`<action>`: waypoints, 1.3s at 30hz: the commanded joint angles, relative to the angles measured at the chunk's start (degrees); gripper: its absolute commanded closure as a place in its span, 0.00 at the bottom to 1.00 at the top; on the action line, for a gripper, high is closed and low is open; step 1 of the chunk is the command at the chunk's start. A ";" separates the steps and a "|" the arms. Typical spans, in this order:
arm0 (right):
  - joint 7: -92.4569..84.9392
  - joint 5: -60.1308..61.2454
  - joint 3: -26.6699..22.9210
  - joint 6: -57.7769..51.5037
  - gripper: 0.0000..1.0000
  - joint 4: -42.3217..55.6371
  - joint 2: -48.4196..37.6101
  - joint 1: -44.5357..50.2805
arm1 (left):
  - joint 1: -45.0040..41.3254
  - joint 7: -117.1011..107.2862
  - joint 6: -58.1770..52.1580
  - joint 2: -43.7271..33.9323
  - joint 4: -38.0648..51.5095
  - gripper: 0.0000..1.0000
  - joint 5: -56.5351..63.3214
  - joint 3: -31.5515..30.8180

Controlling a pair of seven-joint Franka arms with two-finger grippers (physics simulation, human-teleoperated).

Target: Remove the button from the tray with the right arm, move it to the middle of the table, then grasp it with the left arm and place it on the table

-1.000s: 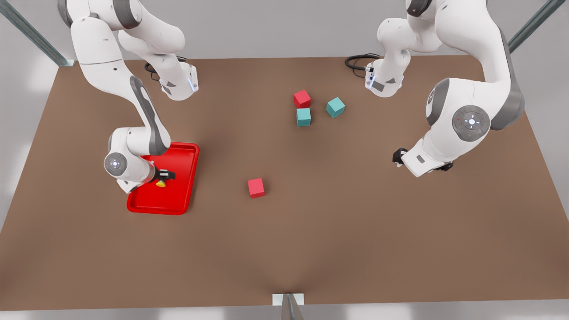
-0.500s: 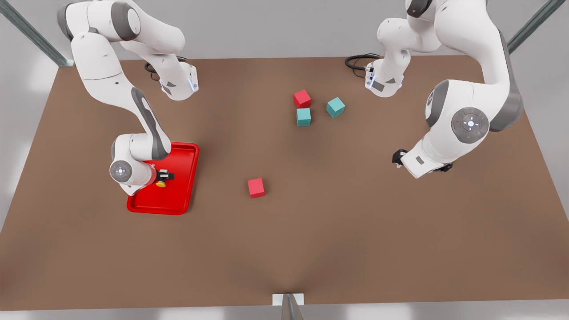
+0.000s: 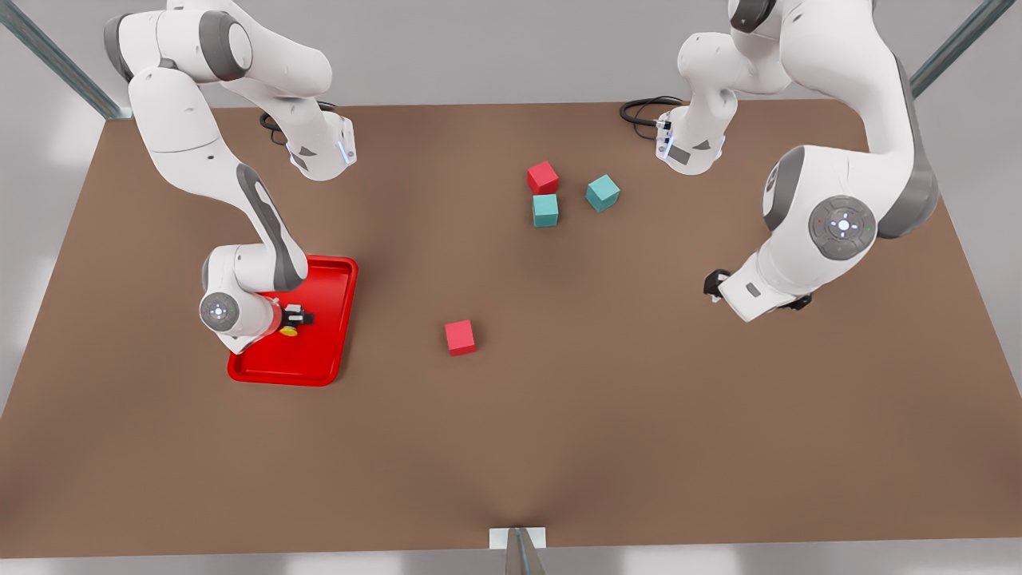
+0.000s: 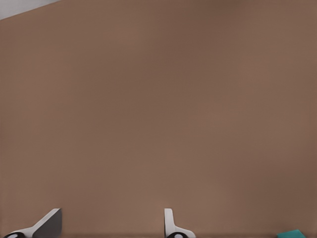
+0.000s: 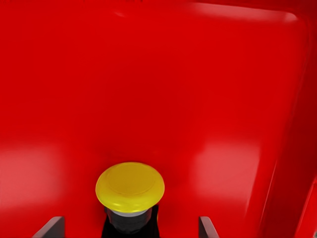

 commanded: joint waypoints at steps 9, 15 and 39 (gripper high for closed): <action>-0.59 0.11 0.00 0.59 0.00 0.02 0.04 0.13 | 0.01 -0.01 0.64 0.09 0.03 0.00 0.04 -0.03; -1.39 0.11 0.00 0.59 0.14 0.46 -0.13 0.04 | 0.01 -0.01 0.55 0.01 0.03 0.00 0.04 -0.03; -2.62 2.30 2.46 -0.11 0.56 7.93 -0.75 0.31 | -0.08 -0.01 0.37 0.01 0.03 0.00 0.04 -0.03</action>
